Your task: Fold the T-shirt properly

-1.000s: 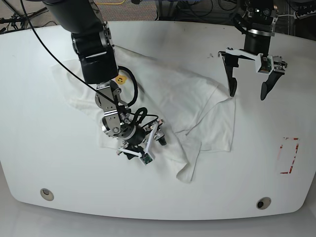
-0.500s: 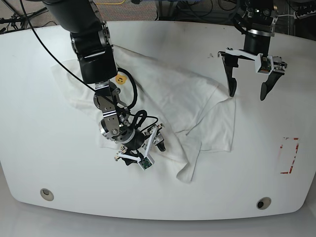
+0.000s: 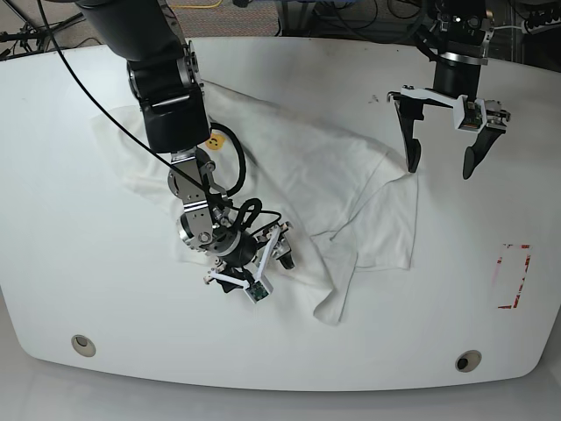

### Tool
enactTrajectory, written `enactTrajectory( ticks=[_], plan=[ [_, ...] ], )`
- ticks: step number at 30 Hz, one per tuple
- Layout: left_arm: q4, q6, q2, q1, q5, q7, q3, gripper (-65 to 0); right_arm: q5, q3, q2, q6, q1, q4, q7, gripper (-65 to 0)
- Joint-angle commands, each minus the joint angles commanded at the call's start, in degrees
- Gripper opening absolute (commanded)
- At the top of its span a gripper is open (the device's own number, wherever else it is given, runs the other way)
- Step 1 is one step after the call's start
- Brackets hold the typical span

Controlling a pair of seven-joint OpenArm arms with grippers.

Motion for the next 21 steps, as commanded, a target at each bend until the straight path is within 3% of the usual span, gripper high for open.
enactTrajectory(
  ticks=[21],
  plan=[
    [-0.18,-0.1,0.19,0.0,-0.07,-0.17,-0.02,-15.8,-0.51,0.15,0.6,0.21,-0.02,-3.72,2.43,-22.5]
  ],
)
